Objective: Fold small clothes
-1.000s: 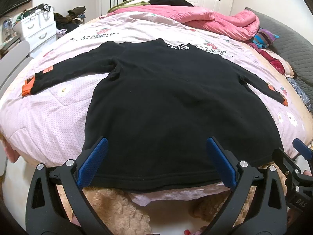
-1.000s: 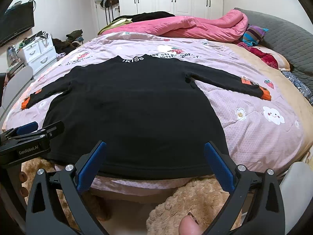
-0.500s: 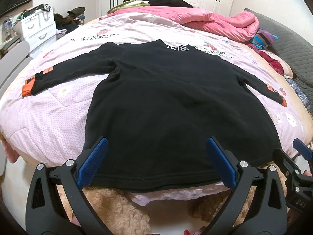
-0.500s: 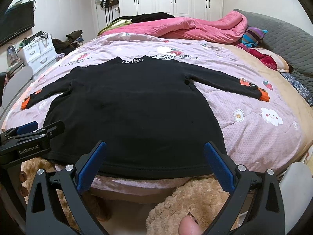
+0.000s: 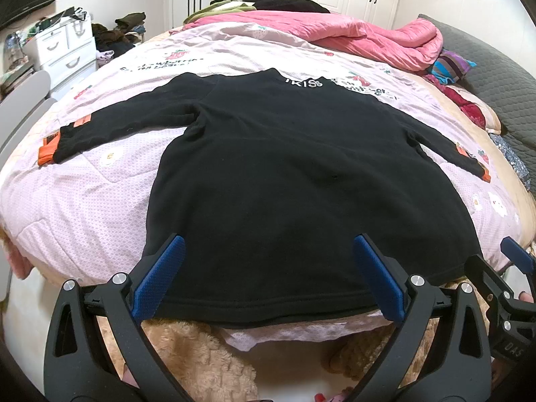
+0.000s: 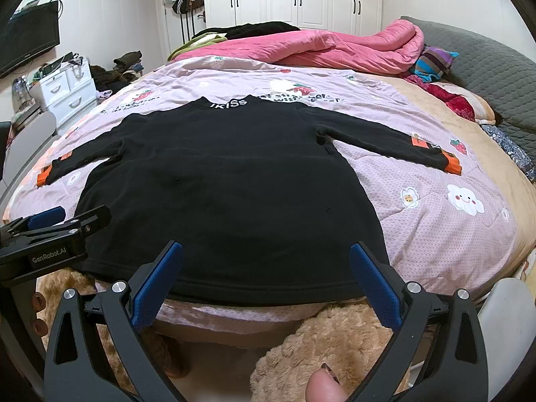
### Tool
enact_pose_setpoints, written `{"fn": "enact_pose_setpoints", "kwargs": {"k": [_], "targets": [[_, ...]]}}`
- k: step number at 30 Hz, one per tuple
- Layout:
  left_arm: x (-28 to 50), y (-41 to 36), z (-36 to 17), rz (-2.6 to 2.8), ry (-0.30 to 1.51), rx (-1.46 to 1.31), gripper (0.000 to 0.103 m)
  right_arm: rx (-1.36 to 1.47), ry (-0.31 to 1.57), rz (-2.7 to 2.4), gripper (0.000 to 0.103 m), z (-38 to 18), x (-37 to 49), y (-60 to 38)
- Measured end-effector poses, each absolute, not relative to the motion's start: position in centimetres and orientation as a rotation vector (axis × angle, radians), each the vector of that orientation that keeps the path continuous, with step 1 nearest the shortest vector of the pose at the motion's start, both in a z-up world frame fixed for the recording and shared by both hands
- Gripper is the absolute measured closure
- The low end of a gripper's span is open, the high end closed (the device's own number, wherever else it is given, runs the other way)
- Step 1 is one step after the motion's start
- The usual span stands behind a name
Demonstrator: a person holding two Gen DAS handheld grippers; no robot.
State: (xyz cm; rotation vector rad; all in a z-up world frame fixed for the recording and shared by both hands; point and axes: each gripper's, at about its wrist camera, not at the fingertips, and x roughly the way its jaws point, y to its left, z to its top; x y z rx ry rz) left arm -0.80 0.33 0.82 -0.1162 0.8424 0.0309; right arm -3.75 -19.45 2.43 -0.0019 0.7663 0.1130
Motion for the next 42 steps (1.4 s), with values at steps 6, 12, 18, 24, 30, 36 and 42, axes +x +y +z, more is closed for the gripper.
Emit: {"fn": "enact_pose_setpoints", "kwargs": {"k": [6,12,18,24,30,36,42], "targets": [[-0.7,0.1,1.1,0.025,0.842,-0.111,0.009,-0.001,0.767,0.111,0.004,2.5,-3.7,-19.5],[-0.7,0.0,1.0,0.021,0.842,-0.111,0.009,0.004,0.763,0.111,0.004,2.7,-3.5,-19.5],[0.1,-0.3,1.0,0.015,0.849,-0.110,0.009,0.011,0.763,0.111,0.004,3.0,-2.8,-19.4],[1.6,-0.6,1.0,-0.003,0.857,-0.106,0.009,0.016,0.753,0.109,0.004,3.7,-1.7,-19.3],[3.1,-0.6,1.4,-0.005,0.854,-0.109,0.009,0.020,0.733,0.106,0.004,4.6,-0.2,-19.2],[5.4,-0.4,2.1,-0.008,0.852,-0.130,0.009,0.030,0.710,0.099,0.004,5.4,1.6,-19.5],[8.1,-0.1,3.2,-0.007,0.837,-0.152,0.009,0.036,0.697,0.090,0.004,6.2,3.9,-19.9]]}}
